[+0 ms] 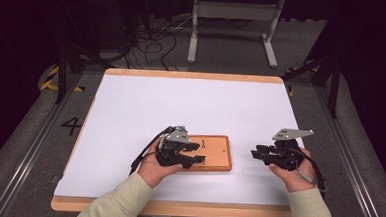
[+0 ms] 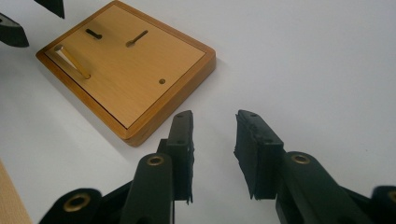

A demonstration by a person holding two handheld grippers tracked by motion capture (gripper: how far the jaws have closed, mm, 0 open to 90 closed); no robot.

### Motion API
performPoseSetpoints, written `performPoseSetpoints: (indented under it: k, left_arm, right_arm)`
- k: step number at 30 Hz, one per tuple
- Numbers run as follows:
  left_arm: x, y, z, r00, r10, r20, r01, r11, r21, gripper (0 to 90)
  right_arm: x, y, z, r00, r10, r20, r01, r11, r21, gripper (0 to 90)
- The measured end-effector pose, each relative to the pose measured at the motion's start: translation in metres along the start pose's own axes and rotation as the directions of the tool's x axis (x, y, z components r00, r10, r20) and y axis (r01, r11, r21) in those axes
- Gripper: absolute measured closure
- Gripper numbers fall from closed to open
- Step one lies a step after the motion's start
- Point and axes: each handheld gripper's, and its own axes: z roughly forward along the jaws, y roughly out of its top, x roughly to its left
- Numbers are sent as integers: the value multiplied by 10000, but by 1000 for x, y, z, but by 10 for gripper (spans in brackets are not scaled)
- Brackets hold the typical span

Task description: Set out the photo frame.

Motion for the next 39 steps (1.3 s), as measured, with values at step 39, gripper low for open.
performPoseSetpoints:
  k: [39]
  left_arm:
    - [-5,-18,30,9639,2608,-533,-2572,9641,657,840]
  right_arm:
    - [-1,-5,5,9999,-122,-2,122,9999,67,643]
